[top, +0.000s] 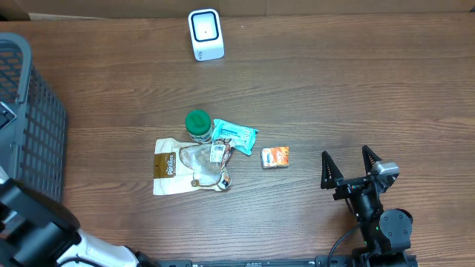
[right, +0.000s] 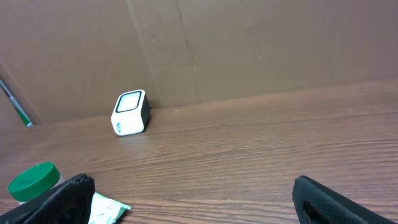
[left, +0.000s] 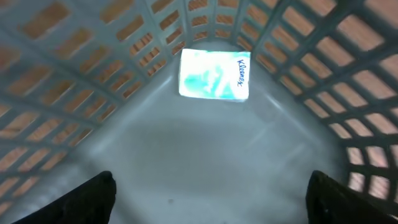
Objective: Scan the item barcode
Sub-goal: 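Return the left gripper to the basket and grasp the teal tissue pack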
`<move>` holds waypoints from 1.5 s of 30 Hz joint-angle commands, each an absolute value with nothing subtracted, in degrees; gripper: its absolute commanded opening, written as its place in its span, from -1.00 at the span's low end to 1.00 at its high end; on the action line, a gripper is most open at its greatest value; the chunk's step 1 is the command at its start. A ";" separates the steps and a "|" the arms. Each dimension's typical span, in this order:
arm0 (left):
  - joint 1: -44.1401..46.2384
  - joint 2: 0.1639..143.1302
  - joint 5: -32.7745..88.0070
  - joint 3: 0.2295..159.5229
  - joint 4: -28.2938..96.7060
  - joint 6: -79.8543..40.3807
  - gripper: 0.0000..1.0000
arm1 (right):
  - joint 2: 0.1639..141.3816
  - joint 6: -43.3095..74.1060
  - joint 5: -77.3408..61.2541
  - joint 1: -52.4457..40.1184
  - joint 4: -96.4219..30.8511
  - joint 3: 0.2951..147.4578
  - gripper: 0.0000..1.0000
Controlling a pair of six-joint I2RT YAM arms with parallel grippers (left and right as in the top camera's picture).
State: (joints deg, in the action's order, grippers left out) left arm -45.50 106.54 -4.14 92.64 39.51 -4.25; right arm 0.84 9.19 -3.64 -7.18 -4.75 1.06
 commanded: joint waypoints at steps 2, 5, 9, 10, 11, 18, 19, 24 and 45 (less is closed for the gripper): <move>-45.36 112.40 -4.73 96.47 37.67 0.93 0.60 | 0.16 9.10 -3.70 -7.44 -4.54 0.47 1.00; -45.39 115.68 -6.92 98.94 37.85 1.34 0.53 | 0.16 9.10 -3.70 -7.44 -4.54 0.47 1.00; -45.52 119.11 -7.90 100.86 35.90 2.37 0.54 | 0.16 9.10 -3.70 -7.44 -4.54 0.47 1.00; -45.52 120.11 -7.86 101.38 35.00 3.03 0.54 | 0.16 9.10 -3.70 -7.44 -4.54 0.47 0.99; -45.32 121.19 -7.90 102.02 34.59 4.12 0.54 | 0.16 9.10 -3.70 -7.44 -4.54 0.47 1.00; -44.56 128.55 -9.58 106.10 33.26 6.44 0.54 | 0.16 9.10 -3.70 -7.44 -4.54 0.47 1.00; -44.56 129.38 -9.61 106.59 33.06 6.44 0.54 | 0.16 9.10 -3.70 -7.44 -4.54 0.47 1.00; -44.51 132.55 -9.32 106.89 29.52 6.59 0.54 | 0.16 9.10 -3.70 -7.44 -4.54 0.47 1.00; -43.72 133.08 -8.12 107.15 31.53 2.70 -0.91 | 0.16 9.10 -3.70 -7.44 -4.54 0.47 1.00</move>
State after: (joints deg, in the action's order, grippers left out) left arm -44.42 132.73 -8.84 106.21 30.15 4.60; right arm 0.84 9.19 -3.64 -7.18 -4.75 1.06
